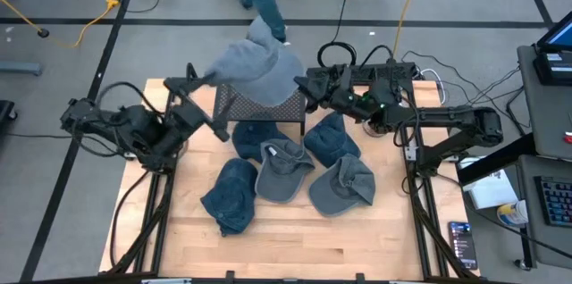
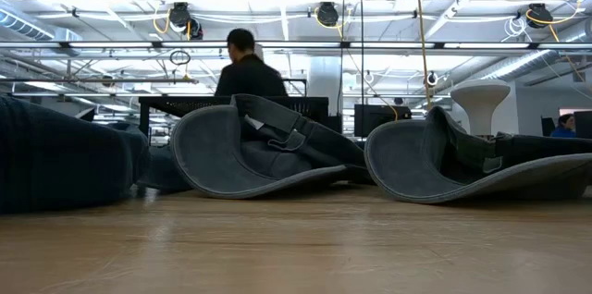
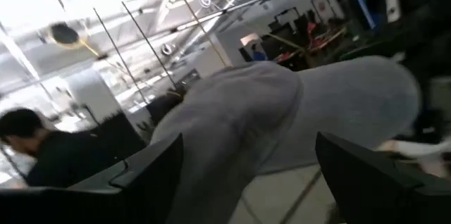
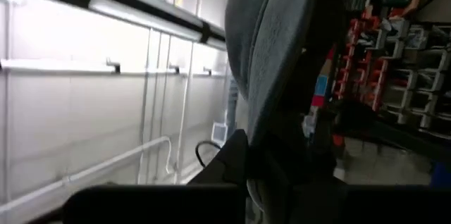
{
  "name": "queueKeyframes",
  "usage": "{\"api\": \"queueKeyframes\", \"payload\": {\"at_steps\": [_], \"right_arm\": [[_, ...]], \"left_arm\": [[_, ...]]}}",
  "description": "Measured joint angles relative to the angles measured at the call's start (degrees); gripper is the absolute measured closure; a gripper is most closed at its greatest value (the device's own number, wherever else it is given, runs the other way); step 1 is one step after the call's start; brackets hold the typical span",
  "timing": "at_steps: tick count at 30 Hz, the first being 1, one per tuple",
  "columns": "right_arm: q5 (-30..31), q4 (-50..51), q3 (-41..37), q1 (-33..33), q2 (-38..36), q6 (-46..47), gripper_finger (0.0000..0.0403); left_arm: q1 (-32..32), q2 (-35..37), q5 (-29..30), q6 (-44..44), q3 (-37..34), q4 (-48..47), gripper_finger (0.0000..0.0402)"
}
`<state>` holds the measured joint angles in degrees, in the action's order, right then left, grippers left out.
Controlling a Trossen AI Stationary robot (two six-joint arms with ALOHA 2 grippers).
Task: Pick & Place hat
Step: Put the bottom dark gray cap on the right side of the shelf
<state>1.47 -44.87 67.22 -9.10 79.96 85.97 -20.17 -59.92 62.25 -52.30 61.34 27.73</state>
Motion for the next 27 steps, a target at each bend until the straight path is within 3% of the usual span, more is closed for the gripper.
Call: {"api": "queueKeyframes", "payload": {"at_steps": [6, 13, 19, 27], "right_arm": [[-12.9, 1.5, 0.0, -4.3, -2.2, -2.8, 0.0397], [-29.7, 6.9, 0.0, -10.2, -4.6, -3.1, 0.0397], [-41.8, 13.8, 0.0, -15.6, -6.9, -4.2, 0.0397], [-52.0, 18.4, 0.0, -25.6, -6.2, -3.8, 0.0397]], "left_arm": [[-3.5, 4.2, 0.3, 13.5, 0.0, -4.1, 0.0079], [-7.9, 7.9, -0.1, 22.2, 0.0, -5.4, 0.0082], [-10.9, 9.8, -0.1, 25.7, 0.0, -5.5, 0.0082], [-12.8, 10.1, -0.2, 26.0, 0.0, -5.5, 0.0082]]}}
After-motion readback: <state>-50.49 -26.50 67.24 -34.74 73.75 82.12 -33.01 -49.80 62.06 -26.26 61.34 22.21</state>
